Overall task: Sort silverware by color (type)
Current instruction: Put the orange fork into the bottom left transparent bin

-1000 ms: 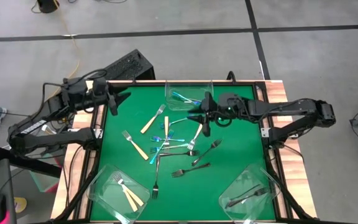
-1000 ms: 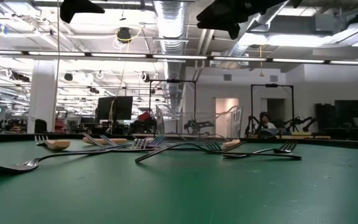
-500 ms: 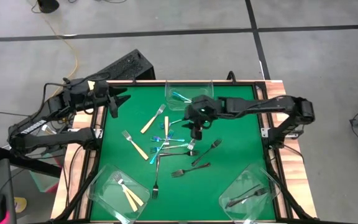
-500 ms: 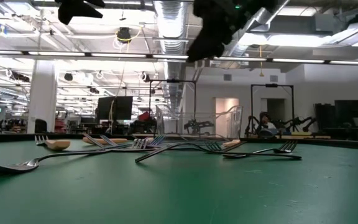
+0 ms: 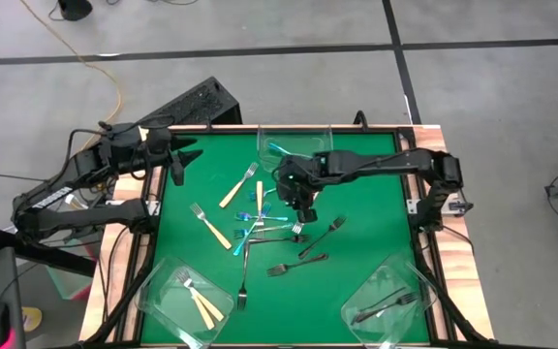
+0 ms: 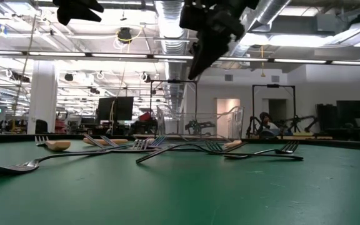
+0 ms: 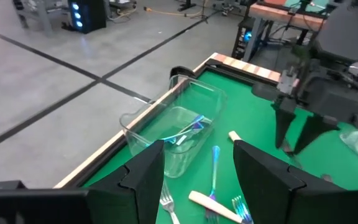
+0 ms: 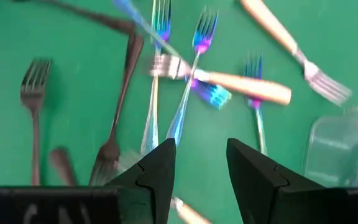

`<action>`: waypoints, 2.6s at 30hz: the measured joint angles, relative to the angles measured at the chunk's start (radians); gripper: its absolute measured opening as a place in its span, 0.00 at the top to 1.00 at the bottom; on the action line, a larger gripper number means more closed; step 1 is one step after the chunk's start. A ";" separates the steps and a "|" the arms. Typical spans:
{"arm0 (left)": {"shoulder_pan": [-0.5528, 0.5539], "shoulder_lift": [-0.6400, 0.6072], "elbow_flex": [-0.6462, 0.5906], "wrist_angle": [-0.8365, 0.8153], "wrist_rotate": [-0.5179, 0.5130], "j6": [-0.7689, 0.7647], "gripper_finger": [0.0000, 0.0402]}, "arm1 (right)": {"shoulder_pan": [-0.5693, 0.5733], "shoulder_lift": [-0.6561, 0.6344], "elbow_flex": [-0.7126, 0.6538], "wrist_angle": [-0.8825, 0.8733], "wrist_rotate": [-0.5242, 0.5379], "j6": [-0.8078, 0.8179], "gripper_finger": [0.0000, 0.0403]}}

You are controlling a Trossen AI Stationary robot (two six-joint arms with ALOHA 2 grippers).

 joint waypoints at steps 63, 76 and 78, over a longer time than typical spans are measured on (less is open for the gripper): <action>-0.175 -0.137 -0.539 0.744 -0.311 -0.264 0.56 | -0.151 0.003 -0.223 -0.062 -0.072 -0.793 0.59; -0.175 -0.137 -0.538 0.718 -0.316 -0.288 0.56 | -0.156 0.002 -0.314 0.028 -0.072 -0.844 0.59; -0.175 -0.137 -0.538 0.718 -0.317 -0.288 0.56 | -0.156 0.002 -0.327 0.050 -0.072 -0.843 0.59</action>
